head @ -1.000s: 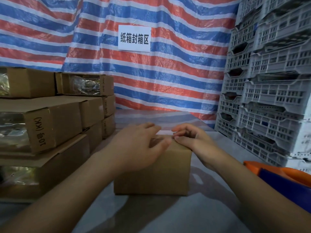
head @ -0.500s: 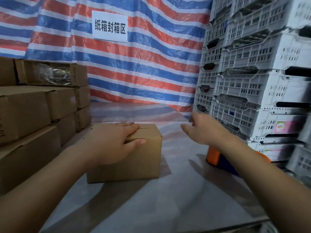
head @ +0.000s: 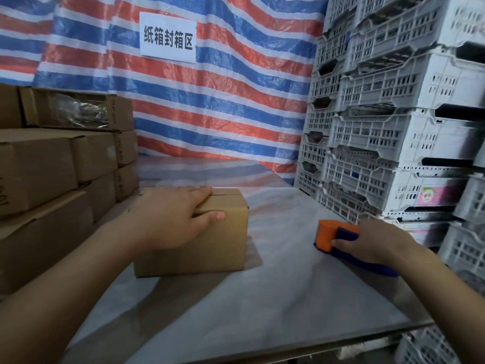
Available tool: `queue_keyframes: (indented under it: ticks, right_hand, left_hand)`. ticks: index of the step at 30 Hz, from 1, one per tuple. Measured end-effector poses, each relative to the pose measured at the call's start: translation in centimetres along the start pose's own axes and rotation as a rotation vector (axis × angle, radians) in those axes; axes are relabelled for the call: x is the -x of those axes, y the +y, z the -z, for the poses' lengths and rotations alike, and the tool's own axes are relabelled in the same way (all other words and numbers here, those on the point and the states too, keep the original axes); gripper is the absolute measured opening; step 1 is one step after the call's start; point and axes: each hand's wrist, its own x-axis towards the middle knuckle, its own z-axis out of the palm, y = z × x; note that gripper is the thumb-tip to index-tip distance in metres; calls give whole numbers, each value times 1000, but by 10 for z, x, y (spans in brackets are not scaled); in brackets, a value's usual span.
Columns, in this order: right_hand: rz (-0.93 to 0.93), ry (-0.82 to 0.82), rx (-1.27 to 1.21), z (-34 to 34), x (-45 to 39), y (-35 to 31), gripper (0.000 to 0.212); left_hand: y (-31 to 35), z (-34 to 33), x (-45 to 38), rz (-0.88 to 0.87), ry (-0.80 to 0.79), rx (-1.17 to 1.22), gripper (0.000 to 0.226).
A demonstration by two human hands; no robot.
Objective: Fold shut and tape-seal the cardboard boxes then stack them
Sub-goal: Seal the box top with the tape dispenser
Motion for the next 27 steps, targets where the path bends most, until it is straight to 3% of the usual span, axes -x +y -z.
queue_keyframes:
  ticks: [7, 12, 14, 17, 20, 24, 27]
  right_hand:
    - [107, 266, -246, 9, 4, -33, 61]
    - [245, 325, -720, 89, 5, -93, 71]
    - [294, 194, -964, 117, 3, -115, 68]
    - [398, -69, -1085, 149, -3, -146, 91]
    - [476, -206, -1097, 163, -12, -174, 94]
    - [530, -397, -1040, 164, -17, -200, 66]
    - [567, -414, -974, 160, -21, -214, 81]
  left_hand:
    - [-2, 0, 1, 14, 19, 111, 87]
    - [-2, 7, -1, 85, -26, 359, 57]
    - [-5, 15, -2, 125, -38, 518, 44]
    - [-12, 23, -4, 180, -34, 823, 36]
    - [-18, 25, -7, 299, 66, 1148, 44]
    - [-33, 29, -8, 434, 186, 1539, 63]
    - [-41, 29, -9, 457, 183, 1655, 73]
